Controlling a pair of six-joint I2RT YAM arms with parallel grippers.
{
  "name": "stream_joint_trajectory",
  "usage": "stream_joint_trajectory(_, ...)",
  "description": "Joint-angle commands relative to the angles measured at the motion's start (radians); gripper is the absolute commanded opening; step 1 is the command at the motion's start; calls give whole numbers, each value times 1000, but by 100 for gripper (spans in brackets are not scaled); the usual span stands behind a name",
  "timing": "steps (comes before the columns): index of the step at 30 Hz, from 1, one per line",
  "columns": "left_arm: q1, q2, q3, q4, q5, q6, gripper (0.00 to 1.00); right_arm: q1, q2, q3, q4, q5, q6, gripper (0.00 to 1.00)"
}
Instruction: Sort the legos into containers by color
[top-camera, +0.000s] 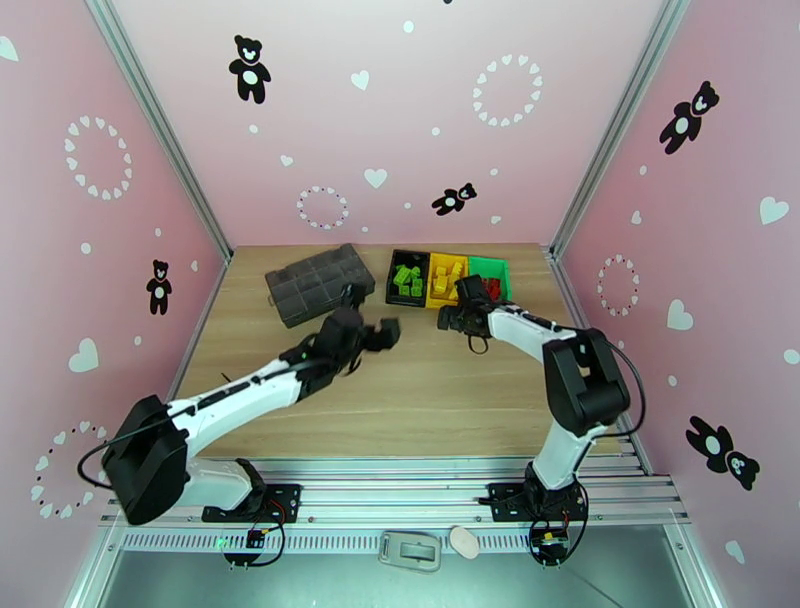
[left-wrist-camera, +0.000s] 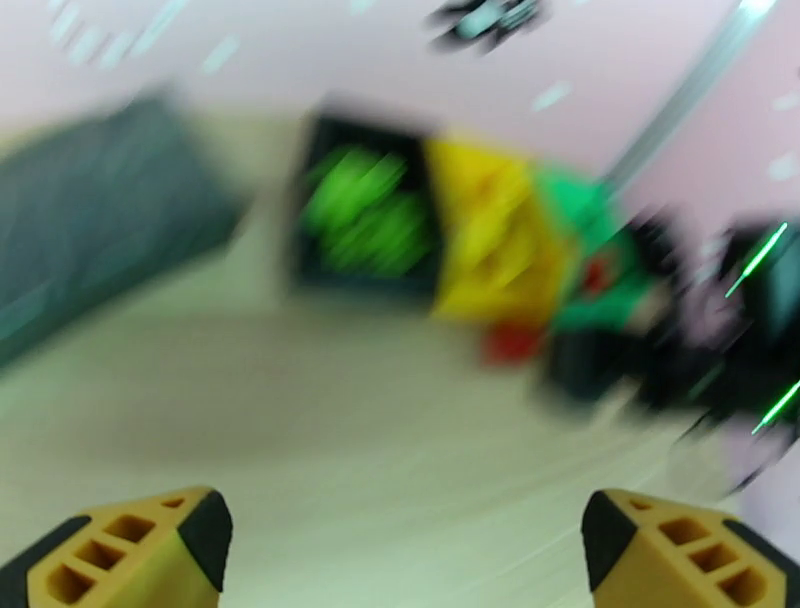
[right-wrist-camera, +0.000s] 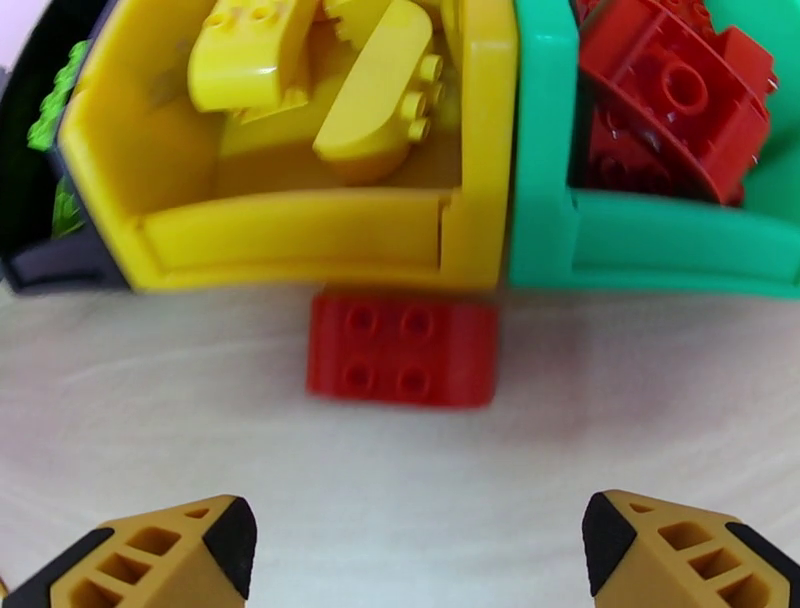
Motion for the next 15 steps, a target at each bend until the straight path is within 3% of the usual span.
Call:
stream_joint_trajectory(1, 15, -94, -124, 11, -49, -78, 98, 5, 61, 78, -45, 45, -6, 92)
stream_joint_trajectory(6, 32, -187, -235, 15, -55, -121, 98, 4, 161, 184, -80, 59, 2, 93)
stream_joint_trajectory(15, 52, -243, -272, 4, -40, -130, 99, 5, 274, 310, -141, 92, 17, 87)
